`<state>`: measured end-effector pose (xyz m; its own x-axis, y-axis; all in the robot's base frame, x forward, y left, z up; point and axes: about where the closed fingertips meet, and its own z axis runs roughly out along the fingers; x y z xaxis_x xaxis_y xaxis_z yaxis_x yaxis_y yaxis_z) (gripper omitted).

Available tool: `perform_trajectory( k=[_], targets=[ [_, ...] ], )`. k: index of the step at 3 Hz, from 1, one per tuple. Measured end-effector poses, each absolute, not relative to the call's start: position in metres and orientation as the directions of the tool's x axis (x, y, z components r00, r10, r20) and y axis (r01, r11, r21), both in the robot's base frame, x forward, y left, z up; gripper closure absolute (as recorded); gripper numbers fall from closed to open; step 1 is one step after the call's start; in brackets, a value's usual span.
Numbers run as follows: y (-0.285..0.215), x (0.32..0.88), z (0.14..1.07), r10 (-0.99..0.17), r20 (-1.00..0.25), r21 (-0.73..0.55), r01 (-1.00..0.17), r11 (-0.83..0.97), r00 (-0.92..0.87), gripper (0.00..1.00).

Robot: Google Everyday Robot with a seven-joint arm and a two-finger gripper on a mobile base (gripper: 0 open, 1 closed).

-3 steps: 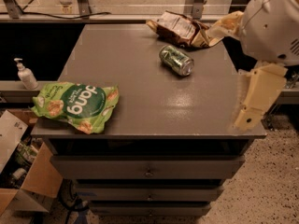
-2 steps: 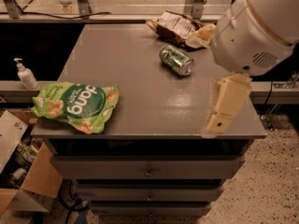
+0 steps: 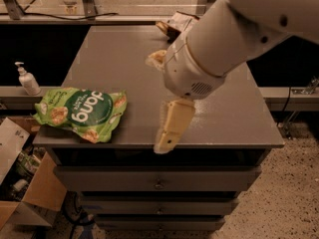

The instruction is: Pick green rice chip bag

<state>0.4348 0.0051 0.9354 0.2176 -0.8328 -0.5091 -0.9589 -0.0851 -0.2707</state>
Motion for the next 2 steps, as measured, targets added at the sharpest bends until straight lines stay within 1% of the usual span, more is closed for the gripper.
perform_trajectory(
  k=[1, 2],
  targets=[
    [0.0626, 0.4432, 0.9242, -0.777, -0.566, -0.308, -0.945, -0.109, 0.274, 0.0],
    [0.0626, 0.4432, 0.9242, -0.777, -0.566, -0.308, -0.945, -0.109, 0.274, 0.0]
  ],
)
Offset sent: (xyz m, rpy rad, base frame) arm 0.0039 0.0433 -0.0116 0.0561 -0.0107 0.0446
